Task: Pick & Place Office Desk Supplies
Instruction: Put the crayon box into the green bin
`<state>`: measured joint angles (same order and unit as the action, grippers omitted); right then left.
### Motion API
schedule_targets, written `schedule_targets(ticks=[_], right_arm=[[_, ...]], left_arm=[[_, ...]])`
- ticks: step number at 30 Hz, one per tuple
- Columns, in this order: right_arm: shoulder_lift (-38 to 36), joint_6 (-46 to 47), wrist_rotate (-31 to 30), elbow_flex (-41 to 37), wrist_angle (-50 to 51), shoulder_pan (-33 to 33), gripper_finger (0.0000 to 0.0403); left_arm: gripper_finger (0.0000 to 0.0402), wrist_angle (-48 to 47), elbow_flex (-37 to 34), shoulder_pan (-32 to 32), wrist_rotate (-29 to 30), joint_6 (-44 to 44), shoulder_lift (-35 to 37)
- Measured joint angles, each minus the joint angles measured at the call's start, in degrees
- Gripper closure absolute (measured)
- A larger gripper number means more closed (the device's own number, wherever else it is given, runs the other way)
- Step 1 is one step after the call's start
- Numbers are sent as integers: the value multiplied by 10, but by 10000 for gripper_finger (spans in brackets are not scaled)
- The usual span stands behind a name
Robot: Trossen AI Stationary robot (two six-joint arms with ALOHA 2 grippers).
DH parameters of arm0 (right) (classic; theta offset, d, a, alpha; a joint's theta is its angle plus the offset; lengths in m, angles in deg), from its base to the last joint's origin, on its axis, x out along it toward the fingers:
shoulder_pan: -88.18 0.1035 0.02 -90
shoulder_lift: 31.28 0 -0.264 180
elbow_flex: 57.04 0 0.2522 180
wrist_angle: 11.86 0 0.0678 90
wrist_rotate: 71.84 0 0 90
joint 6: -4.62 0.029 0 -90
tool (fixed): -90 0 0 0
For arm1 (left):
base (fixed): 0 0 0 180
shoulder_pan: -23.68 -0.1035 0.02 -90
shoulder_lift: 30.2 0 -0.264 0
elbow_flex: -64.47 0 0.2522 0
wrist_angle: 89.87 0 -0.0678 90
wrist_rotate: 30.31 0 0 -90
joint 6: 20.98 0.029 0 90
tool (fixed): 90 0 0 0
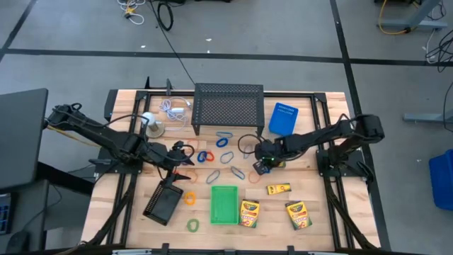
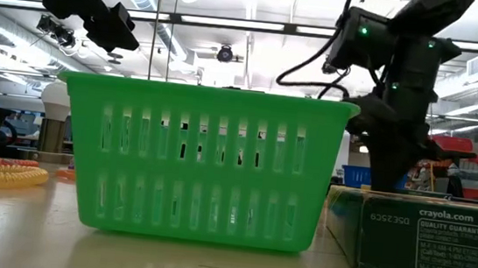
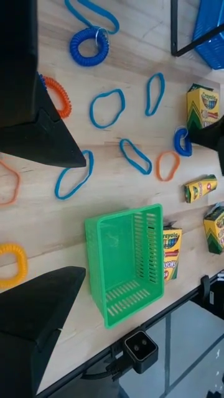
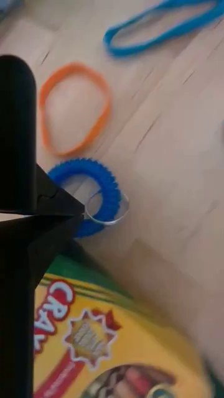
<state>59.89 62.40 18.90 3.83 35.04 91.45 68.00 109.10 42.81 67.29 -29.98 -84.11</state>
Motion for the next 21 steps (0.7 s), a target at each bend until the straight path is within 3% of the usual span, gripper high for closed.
schedule_targets(ticks=[9,21], right_arm=[[7,19,-23,1,99,37,402],[6,53,-99,1,240,53,403]], left_arm=[[118,1,0,0,0,1,0],[118,7,0,0,0,0,0]])
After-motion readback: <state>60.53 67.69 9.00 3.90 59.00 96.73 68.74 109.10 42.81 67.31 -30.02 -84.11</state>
